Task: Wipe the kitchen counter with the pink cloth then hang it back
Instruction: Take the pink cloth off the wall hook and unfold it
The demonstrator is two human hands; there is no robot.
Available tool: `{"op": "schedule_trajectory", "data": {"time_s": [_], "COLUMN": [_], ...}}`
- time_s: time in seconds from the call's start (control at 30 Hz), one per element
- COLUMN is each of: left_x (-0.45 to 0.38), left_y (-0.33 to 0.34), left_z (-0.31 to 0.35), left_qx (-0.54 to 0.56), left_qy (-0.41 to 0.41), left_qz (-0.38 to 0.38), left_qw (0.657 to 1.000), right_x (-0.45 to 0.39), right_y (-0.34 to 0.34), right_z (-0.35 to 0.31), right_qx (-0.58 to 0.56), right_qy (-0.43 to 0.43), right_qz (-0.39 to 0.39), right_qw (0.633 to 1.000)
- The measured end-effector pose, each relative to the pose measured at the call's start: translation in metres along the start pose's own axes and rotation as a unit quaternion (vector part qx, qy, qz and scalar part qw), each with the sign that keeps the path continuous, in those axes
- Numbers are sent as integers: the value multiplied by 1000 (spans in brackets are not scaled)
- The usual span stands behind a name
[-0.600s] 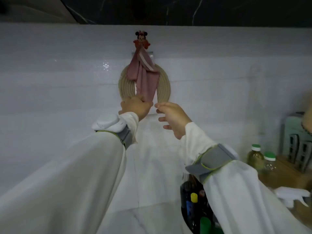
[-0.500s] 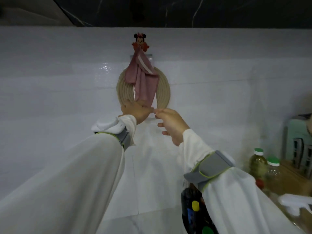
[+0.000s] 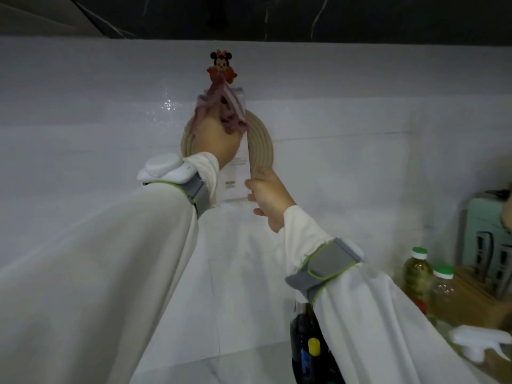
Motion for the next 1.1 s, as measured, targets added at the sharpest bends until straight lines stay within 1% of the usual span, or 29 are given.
{"op": "schedule_trajectory", "data": {"time_s": [0.07,0.13,0.2,0.27,0.33,0.43,0.53,0.63,0.73,0.8,0.9,0.97,1.0,1.03,1.07,1.1], "left_x": [-11,-14,-11,0,11,32,55,77,105,122,158,196,214,229,241,254], "left_y": [-1,-11,-21,-30,-36,-38,-32,-26,-28,-26,-17,-10,-5,-1,1,5], "left_z": [14,28,39,50,54,52,40,27,7,-11,-49,-76,-83,-84,-83,-82], "left_qx": [-47,-60,-55,-78,-86,-39,-62,-99,-94,-91,-159,-223,-239,-220,-165,-78], "left_qy": [25,43,70,92,85,62,19,-22,-82,-126,-218,-305,-321,-323,-317,-314], "left_qz": [-23,-22,10,40,58,73,35,-3,-26,-42,-85,-142,-168,-175,-170,-167], "left_qw": [998,997,996,992,991,995,997,995,992,987,959,915,901,904,918,931], "right_x": [-3,-5,-7,-6,-4,0,15,22,34,46,62,76,86,96,106,116], "right_y": [2,6,10,13,16,20,19,6,-3,-7,-10,-12,-12,-13,-11,-9], "right_z": [-14,-30,-40,-50,-57,-56,-47,-24,7,27,51,66,72,78,83,89], "right_qx": [-22,-39,-48,-45,-52,-62,-15,-12,61,86,98,111,121,131,139,149], "right_qy": [-19,-45,-65,-94,-118,-127,-134,-95,-65,-48,-43,-35,-34,-30,-31,-30], "right_qz": [3,3,3,4,4,3,17,48,58,56,45,35,27,19,3,-18], "right_qw": [1000,998,997,995,992,990,991,994,994,994,993,993,992,991,990,988]}}
Point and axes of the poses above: each hand's wrist, its own x-axis away from the middle knuckle, its own y-axis out of the palm, z = x × y, the point moved 10 cm from there along -x, towards the middle knuckle, and after that the axes turned 6 degrees about -y, right-handed, at the moved point
